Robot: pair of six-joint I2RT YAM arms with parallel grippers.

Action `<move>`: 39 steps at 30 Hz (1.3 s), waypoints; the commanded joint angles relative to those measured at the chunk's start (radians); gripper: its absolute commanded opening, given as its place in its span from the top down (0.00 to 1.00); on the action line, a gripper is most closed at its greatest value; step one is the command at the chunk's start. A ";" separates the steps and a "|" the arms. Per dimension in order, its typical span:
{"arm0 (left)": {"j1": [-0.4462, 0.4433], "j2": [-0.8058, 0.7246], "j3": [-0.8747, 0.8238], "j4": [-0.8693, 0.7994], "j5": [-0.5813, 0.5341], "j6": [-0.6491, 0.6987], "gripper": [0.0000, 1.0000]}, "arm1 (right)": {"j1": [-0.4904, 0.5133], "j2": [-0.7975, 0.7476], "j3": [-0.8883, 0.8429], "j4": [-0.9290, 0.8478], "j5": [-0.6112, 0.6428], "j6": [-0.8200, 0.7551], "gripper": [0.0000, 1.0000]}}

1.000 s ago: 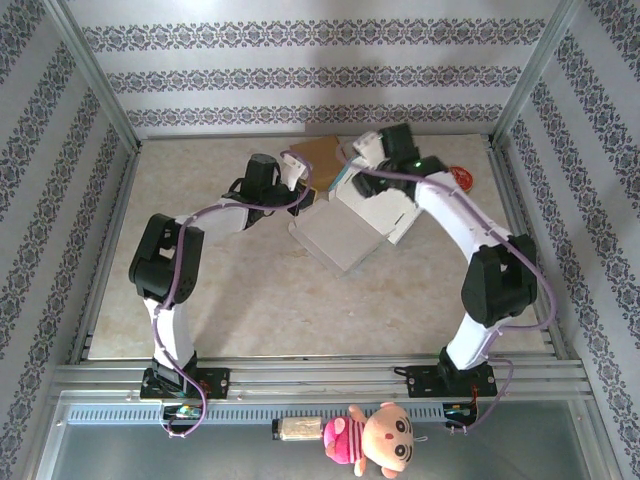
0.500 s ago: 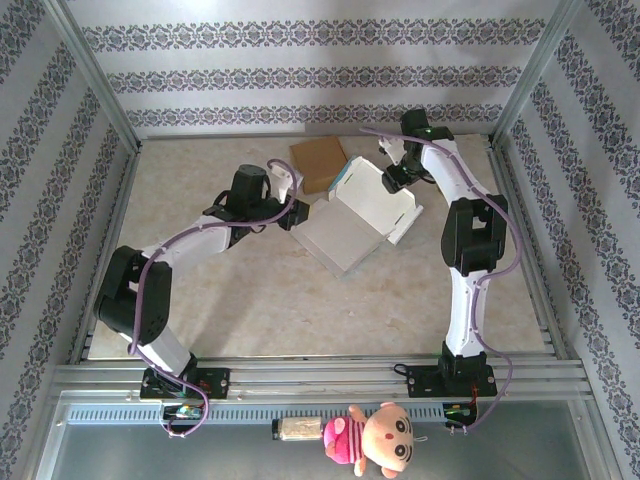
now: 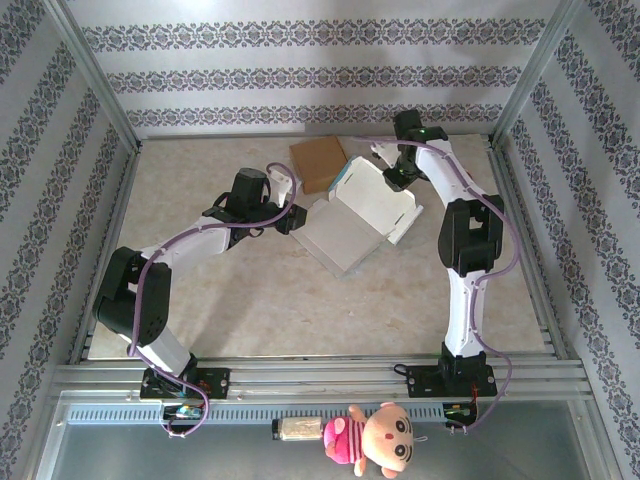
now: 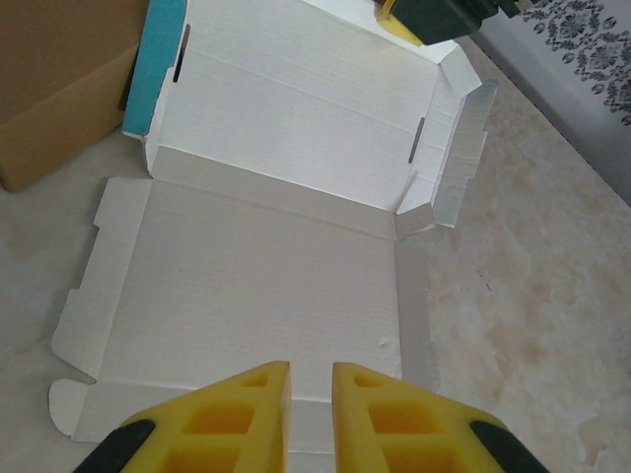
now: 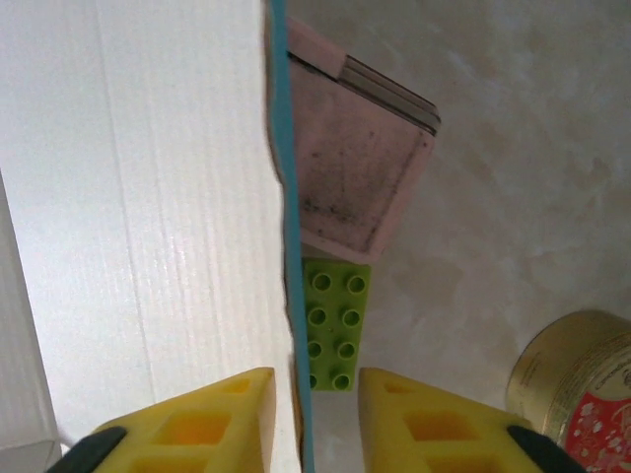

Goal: Fold the paper box

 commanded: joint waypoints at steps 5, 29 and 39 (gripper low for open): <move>0.002 -0.028 0.021 -0.056 -0.040 0.007 0.73 | 0.035 -0.015 -0.003 0.058 0.086 -0.093 0.88; 0.158 0.135 0.217 -0.096 0.080 0.279 0.66 | 0.223 -0.398 -0.602 0.746 0.248 -0.487 1.00; 0.186 0.348 0.416 -0.142 0.252 0.549 0.67 | 0.294 -0.470 -0.778 0.985 0.327 -0.621 1.00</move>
